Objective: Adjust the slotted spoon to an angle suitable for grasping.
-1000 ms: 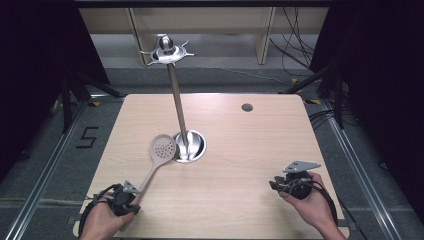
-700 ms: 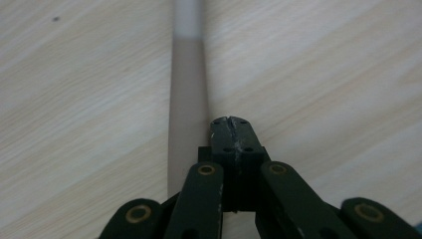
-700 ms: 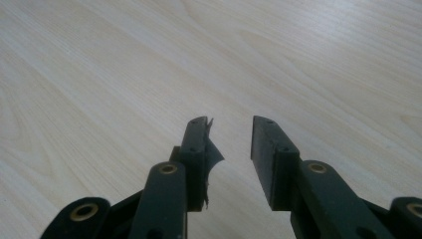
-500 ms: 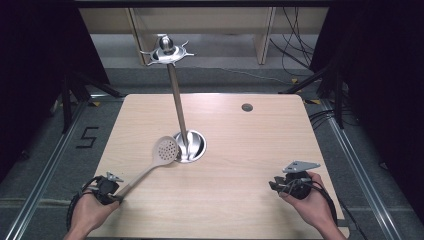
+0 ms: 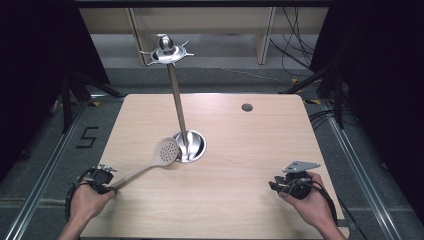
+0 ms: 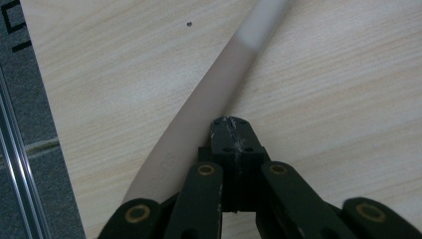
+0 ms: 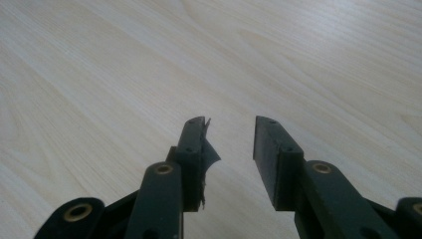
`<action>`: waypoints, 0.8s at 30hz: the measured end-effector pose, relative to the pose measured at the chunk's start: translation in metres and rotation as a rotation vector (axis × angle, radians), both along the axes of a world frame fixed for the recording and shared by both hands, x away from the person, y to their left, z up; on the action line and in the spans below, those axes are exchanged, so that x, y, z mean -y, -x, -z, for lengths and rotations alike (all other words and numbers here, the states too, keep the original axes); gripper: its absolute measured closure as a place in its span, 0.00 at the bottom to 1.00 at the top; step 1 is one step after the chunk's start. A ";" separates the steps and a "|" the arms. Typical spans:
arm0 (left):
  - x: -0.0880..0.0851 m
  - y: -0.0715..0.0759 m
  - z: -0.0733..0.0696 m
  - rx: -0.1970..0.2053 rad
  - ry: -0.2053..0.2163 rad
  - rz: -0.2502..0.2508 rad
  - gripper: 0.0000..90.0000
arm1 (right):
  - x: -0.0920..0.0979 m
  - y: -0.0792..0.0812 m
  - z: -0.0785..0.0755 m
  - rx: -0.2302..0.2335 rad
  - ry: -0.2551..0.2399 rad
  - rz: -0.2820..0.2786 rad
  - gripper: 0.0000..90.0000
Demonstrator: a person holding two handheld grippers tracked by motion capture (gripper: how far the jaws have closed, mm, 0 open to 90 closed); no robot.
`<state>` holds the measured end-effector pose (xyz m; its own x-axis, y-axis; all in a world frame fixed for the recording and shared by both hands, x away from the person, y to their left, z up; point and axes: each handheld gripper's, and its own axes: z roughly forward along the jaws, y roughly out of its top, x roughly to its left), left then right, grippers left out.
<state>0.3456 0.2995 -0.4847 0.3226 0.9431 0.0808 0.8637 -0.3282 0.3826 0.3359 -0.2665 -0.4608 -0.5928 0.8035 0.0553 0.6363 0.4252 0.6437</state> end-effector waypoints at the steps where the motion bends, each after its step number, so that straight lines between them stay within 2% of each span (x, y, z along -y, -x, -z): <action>1: 0.000 0.000 0.000 0.000 0.000 0.000 0.99 | 0.000 0.000 0.000 0.000 0.000 0.000 0.73; 5: -0.002 -0.004 0.000 -0.020 0.017 -0.019 0.99 | -0.001 0.000 0.000 -0.007 -0.005 0.009 0.73; 10: -0.006 -0.008 0.000 -0.013 0.013 -0.030 0.98 | -0.001 0.000 0.000 -0.010 -0.005 0.009 0.72; 12: -0.007 -0.010 -0.001 -0.013 0.034 -0.044 0.95 | -0.001 0.000 0.000 -0.010 -0.005 0.008 0.72; 13: -0.006 -0.010 -0.003 0.006 0.039 -0.057 0.93 | -0.001 0.000 0.000 -0.010 -0.005 0.008 0.71; 15: -0.004 -0.008 -0.009 0.046 0.030 -0.039 0.81 | -0.001 0.000 0.000 -0.009 -0.008 0.008 0.70; 16: -0.003 -0.007 -0.013 0.058 0.027 -0.013 0.81 | -0.001 0.000 0.000 -0.009 -0.008 0.008 0.70; 17: -0.002 -0.008 -0.016 0.068 0.022 -0.004 0.75 | -0.001 0.000 0.001 -0.007 -0.011 0.009 0.70; 18: -0.003 -0.010 -0.020 0.050 -0.002 0.030 0.64 | -0.001 -0.001 0.003 0.001 -0.003 0.000 0.69; 20: -0.007 -0.015 -0.025 0.058 -0.031 0.104 0.61 | -0.001 -0.001 0.003 -0.002 -0.002 -0.003 0.69; 21: -0.007 -0.018 -0.025 0.074 -0.030 0.128 0.58 | -0.001 -0.001 0.002 -0.008 0.002 -0.010 0.69; 22: -0.008 -0.024 -0.028 0.042 -0.055 0.196 0.54 | -0.001 0.000 0.002 -0.004 0.004 -0.008 0.69; 23: -0.008 -0.027 -0.029 0.027 -0.058 0.231 0.53 | -0.001 0.000 0.002 0.005 -0.003 -0.001 0.69; 24: -0.008 -0.027 -0.029 0.027 -0.058 0.231 0.52 | -0.001 0.000 0.002 0.005 -0.003 -0.001 0.69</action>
<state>0.3727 0.3077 -0.4560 0.5266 0.8379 0.1438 0.7528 -0.5382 0.3791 0.3363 -0.2655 -0.4632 -0.5938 0.8028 0.0545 0.6329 0.4241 0.6478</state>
